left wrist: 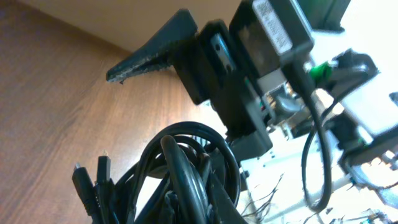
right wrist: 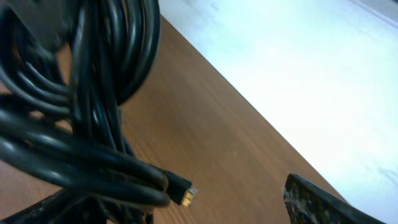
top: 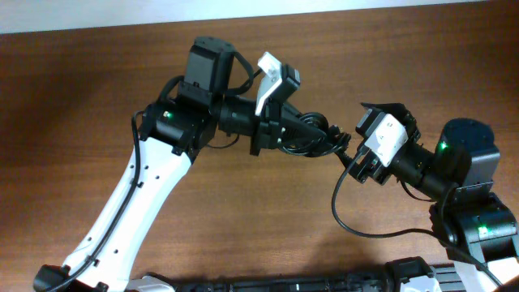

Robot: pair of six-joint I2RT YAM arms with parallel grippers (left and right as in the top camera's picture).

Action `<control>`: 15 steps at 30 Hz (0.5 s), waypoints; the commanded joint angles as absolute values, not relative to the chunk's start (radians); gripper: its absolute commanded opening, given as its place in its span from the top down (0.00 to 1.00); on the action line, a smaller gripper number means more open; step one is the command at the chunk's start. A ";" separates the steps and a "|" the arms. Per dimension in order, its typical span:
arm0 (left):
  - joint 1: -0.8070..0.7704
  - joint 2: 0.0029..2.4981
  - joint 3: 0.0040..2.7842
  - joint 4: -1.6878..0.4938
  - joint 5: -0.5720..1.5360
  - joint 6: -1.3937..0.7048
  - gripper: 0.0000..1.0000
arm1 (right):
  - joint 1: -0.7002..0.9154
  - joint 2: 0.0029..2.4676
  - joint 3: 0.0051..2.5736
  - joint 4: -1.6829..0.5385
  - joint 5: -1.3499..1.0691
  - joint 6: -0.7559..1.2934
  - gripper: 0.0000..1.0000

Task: Untangle cables

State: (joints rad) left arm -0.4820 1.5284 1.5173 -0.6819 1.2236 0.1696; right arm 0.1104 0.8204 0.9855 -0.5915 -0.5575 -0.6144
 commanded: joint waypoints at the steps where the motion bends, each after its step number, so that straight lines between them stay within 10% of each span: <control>1: -0.482 1.524 1.530 -0.705 1.250 0.330 1.00 | 0.111 0.819 0.999 -0.580 -0.675 -0.690 0.13; 4: -0.482 1.524 1.530 -0.712 1.250 0.384 1.00 | 0.111 0.819 0.999 -0.585 -0.778 -0.762 0.23; 11: -0.482 1.524 1.530 -0.708 1.230 0.398 1.00 | 0.111 0.821 0.999 -0.656 -0.846 -0.782 0.96; 15: -0.482 1.524 1.530 -0.701 1.074 0.326 1.00 | 0.111 0.821 0.999 -0.693 -0.846 -0.781 0.96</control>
